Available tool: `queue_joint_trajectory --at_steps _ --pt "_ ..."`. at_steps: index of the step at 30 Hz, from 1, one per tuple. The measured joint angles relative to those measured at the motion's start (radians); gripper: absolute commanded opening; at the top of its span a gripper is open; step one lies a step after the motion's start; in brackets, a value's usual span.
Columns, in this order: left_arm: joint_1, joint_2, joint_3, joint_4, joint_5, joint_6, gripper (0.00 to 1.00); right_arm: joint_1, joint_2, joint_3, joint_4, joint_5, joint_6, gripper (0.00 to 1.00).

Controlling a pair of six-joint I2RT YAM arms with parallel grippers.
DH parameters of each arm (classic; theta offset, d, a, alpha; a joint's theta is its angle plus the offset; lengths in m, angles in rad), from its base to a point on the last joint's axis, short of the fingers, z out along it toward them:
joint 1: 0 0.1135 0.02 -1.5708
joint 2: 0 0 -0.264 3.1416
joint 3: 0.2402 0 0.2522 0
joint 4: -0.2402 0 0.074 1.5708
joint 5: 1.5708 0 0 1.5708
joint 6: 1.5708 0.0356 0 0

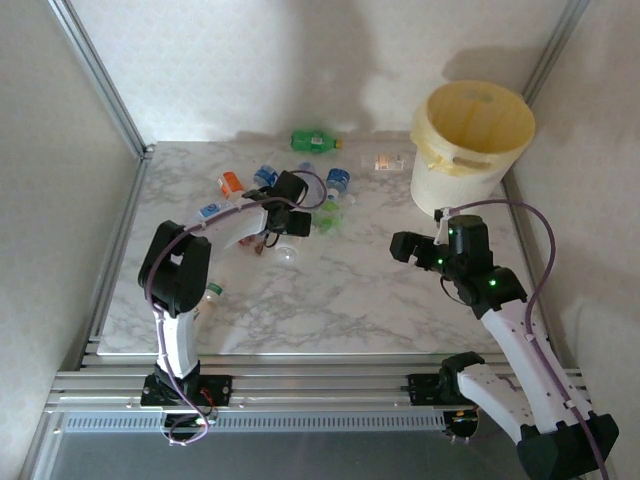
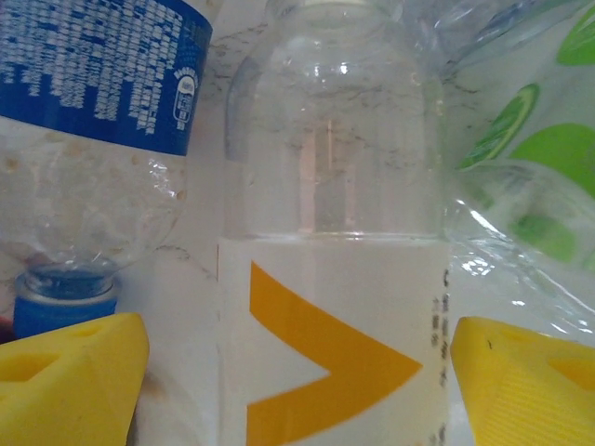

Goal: Throw the plastic bottles in the bin

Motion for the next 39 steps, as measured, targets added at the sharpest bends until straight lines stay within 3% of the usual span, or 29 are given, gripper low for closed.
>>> queue_joint_trajectory --at_steps 8,15,23,33,39 --pt "0.0 0.045 0.01 -0.013 0.019 0.014 0.81 0.005 0.007 0.0 0.001 0.0 0.008 0.99" --pt "0.0 0.044 -0.014 0.009 0.034 0.014 0.58 0.005 0.015 -0.011 0.008 -0.001 0.008 0.99" --pt "0.0 -0.018 -0.112 0.082 0.057 0.013 0.48 0.005 0.047 -0.021 0.031 -0.005 0.008 0.99" --pt "-0.014 -0.221 -0.247 0.14 0.08 0.017 0.45 0.005 0.048 -0.04 0.085 -0.055 0.027 0.99" --pt "-0.098 -0.435 -0.303 0.238 0.093 0.055 0.48 0.007 0.04 -0.082 0.189 -0.153 0.068 0.99"
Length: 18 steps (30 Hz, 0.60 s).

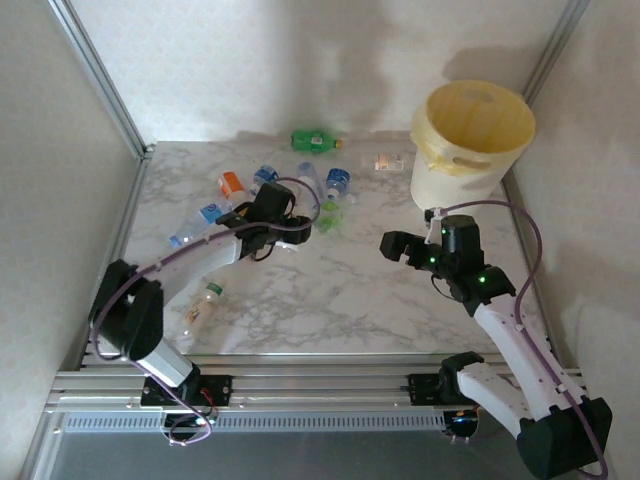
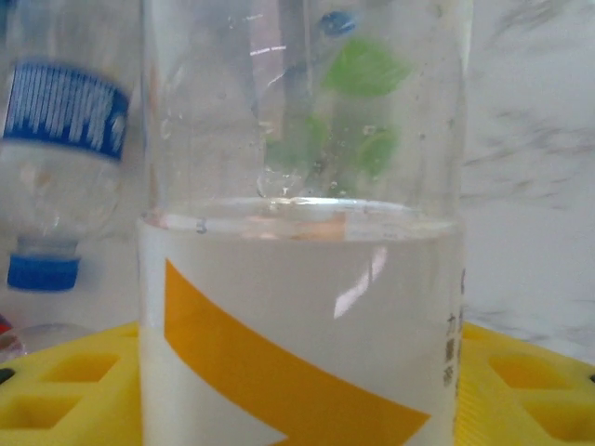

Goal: Throw the plastic bottles in the bin

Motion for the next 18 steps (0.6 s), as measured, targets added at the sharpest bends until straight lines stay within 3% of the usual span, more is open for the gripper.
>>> queue_joint_trajectory --at_steps 4,8,18 --pt "-0.083 -0.09 -0.018 0.05 0.001 0.026 0.47 0.006 -0.011 -0.019 0.082 -0.078 0.029 0.99" --pt "-0.109 -0.149 -0.049 0.086 0.025 0.036 0.47 0.017 -0.035 -0.029 0.156 -0.139 0.052 0.99" --pt "-0.166 -0.245 -0.146 0.201 0.194 0.042 0.46 0.037 -0.061 -0.068 0.363 -0.312 0.109 0.99"
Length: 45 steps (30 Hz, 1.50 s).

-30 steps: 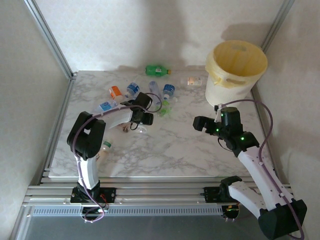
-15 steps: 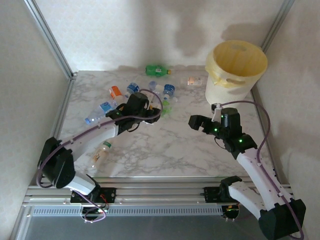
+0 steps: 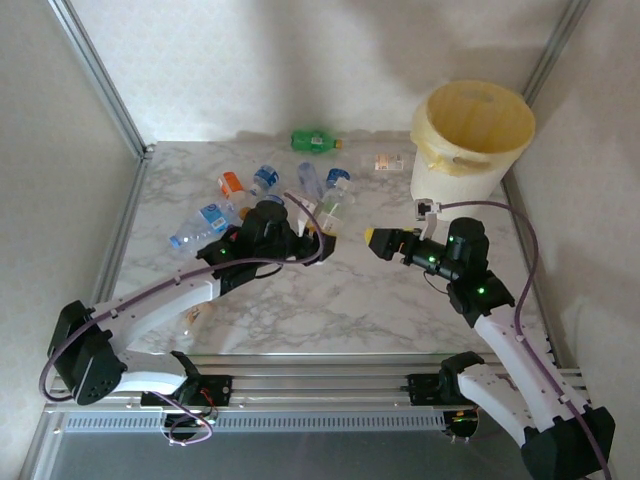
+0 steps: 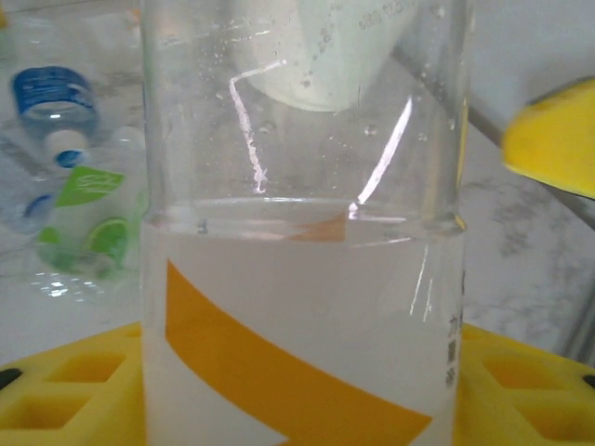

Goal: Throw the plastic bottles in the bin

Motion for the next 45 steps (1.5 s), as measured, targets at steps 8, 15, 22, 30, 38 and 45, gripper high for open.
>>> queue_joint_trajectory --at_steps 8,15,22,30,38,45 --pt "-0.067 -0.008 -0.016 0.061 0.078 0.01 0.46 0.022 0.021 -0.011 0.103 -0.062 0.029 0.99" --pt "-0.096 -0.006 -0.016 0.09 0.1 0.021 0.45 0.035 0.036 -0.044 0.201 -0.091 0.066 0.97" --pt "-0.118 0.011 -0.016 0.105 0.124 0.025 0.44 0.04 0.048 -0.045 0.231 -0.111 0.078 0.9" --pt "-0.126 0.014 -0.016 0.113 0.129 0.029 0.45 0.048 0.057 -0.045 0.257 -0.114 0.096 0.73" --pt "-0.126 0.02 -0.016 0.117 0.129 0.029 0.45 0.051 0.06 -0.045 0.26 -0.118 0.104 0.59" --pt "-0.126 0.02 -0.016 0.118 0.129 0.029 0.75 0.051 0.062 -0.045 0.262 -0.119 0.103 0.44"
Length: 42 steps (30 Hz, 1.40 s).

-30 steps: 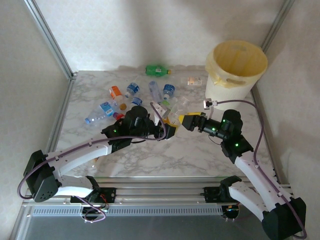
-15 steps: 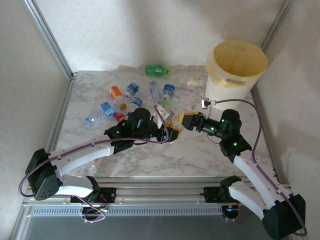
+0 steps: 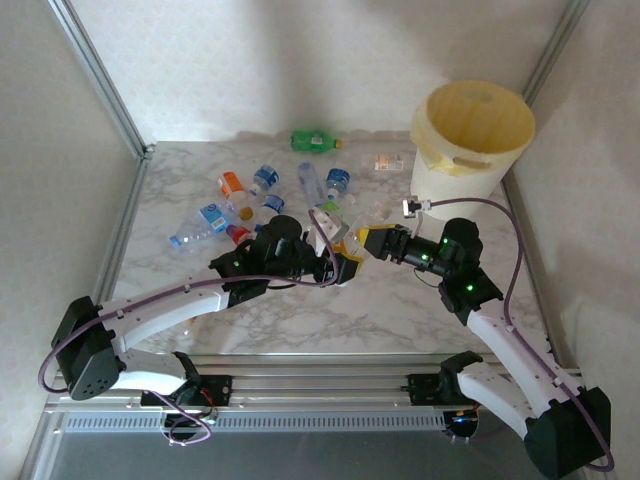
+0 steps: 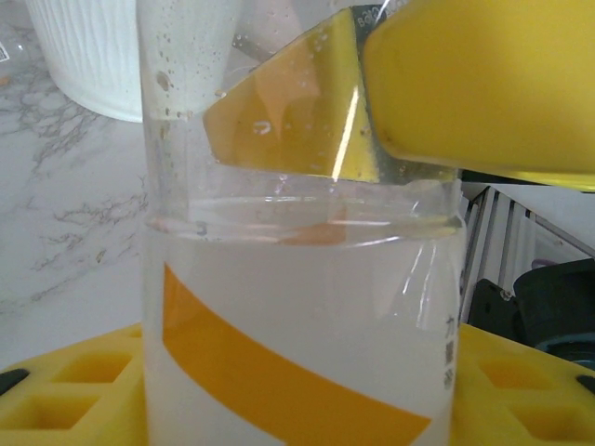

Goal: Throw the plastic bottles in the bin

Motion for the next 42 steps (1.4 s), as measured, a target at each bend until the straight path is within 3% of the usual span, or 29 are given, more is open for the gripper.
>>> queue_joint_trajectory --at_steps 3,4,14,42 --pt "-0.001 0.001 0.0 0.004 0.003 0.01 0.98 0.001 0.001 0.0 -0.002 -0.004 0.0 0.42" --pt "-0.005 0.001 0.0 0.009 0.003 0.014 1.0 0.003 0.001 0.0 -0.007 -0.004 0.0 0.42" --pt "-0.002 -0.076 -0.047 0.05 -0.051 0.002 1.0 0.004 -0.027 0.044 -0.205 0.093 -0.089 0.29" --pt "0.094 -0.298 -0.185 0.075 -0.187 -0.08 1.0 0.004 -0.056 0.161 -0.515 0.405 -0.344 0.29"
